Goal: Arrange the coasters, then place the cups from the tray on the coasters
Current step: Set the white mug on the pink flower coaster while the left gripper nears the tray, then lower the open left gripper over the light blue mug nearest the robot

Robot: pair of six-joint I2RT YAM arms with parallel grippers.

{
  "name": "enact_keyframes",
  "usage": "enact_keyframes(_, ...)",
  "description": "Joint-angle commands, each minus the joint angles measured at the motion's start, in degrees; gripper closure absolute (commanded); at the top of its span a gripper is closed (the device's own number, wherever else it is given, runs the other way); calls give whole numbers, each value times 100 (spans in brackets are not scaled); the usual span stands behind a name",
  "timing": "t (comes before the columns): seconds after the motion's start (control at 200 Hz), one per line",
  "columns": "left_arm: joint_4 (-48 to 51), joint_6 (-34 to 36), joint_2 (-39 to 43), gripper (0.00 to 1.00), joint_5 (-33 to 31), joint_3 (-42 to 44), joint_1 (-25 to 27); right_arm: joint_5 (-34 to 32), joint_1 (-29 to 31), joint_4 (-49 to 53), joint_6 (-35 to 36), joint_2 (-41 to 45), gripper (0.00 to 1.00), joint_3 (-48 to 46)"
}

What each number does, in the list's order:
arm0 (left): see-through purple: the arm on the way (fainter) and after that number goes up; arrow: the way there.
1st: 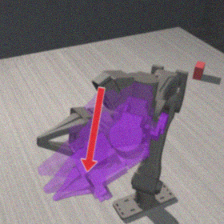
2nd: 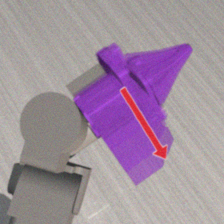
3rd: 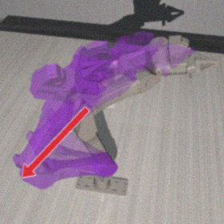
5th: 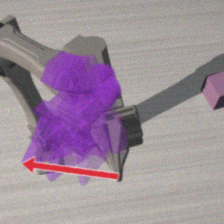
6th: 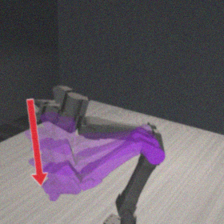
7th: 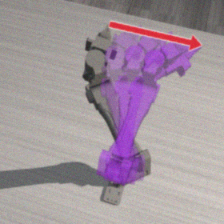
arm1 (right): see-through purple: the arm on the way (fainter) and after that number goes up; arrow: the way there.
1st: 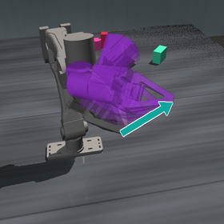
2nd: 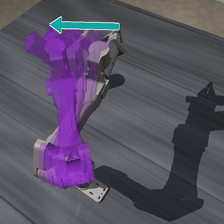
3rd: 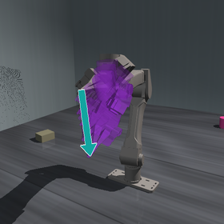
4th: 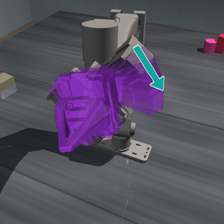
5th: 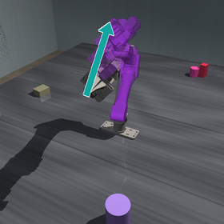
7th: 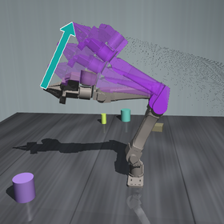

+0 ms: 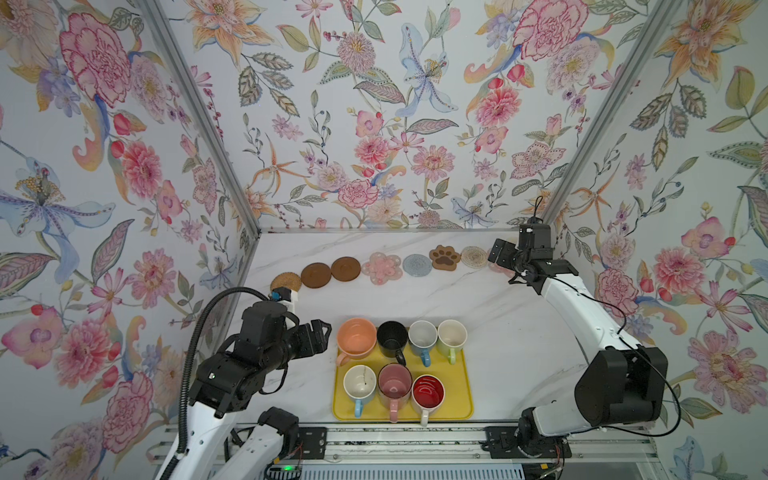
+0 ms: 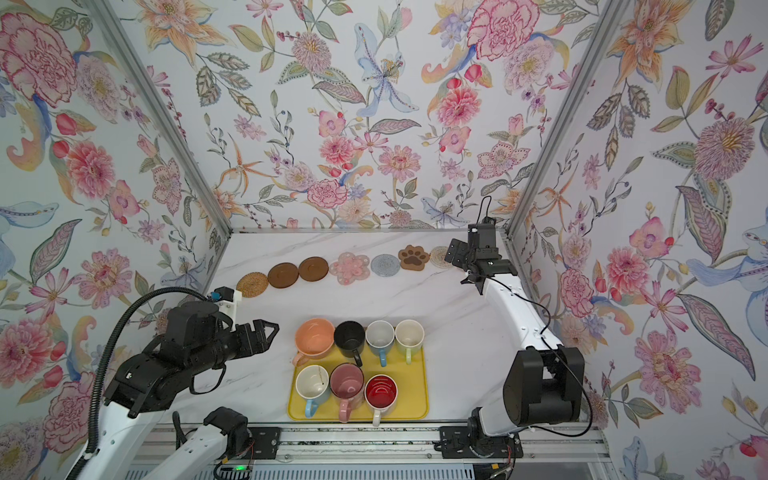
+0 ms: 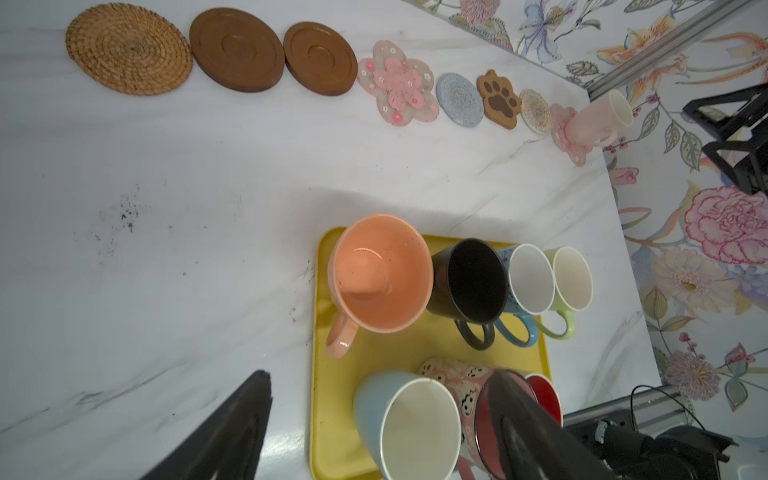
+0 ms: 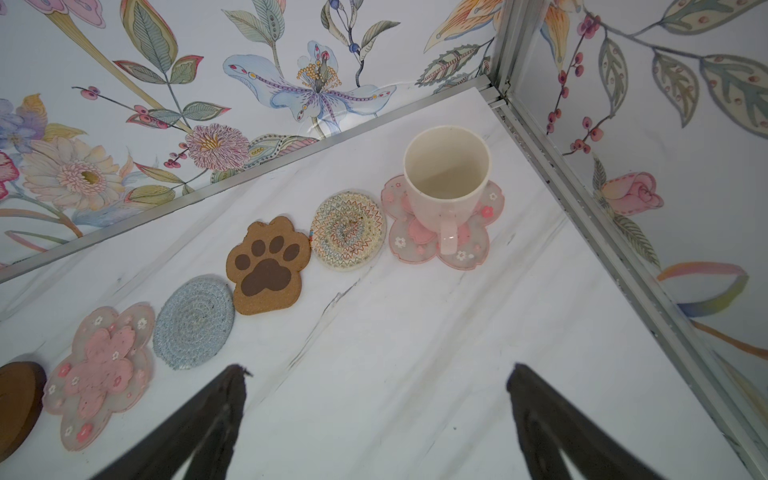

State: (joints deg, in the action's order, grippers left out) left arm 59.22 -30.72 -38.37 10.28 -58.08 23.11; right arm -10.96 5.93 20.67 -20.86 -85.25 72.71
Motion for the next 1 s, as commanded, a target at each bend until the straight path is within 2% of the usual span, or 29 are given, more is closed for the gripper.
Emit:
enact_keyframes(0.0, 527, -310, 139, 18, 102, 214, 274, -119, 76, -151, -41, 134, 1, -98)
enact_keyframes(0.145, 204, -443, 114, 18, 10, 354, 719, -130, 143, -185, -53, 132, 1, -158)
enact_keyframes(0.325, -262, -537, -377, 19, -247, 313, 1534, -145, 183, -148, -62, 154, 1, -170)
enact_keyframes(0.47, -20, -744, -674, 19, -582, 234, 2222, -152, 206, -133, -80, 176, 1, -226)
enact_keyframes(0.666, 354, -1272, -639, 22, -582, 317, 2931, -186, 205, -150, -42, 155, 1, -276)
enact_keyframes(0.881, 608, -1957, -948, 23, -1023, 303, 4178, -196, 205, -31, -8, 97, 1, -171)
enact_keyframes(0.996, 871, -2252, -949, 24, -919, 414, 4446, -223, 209, 40, 3, 105, 1, -127)
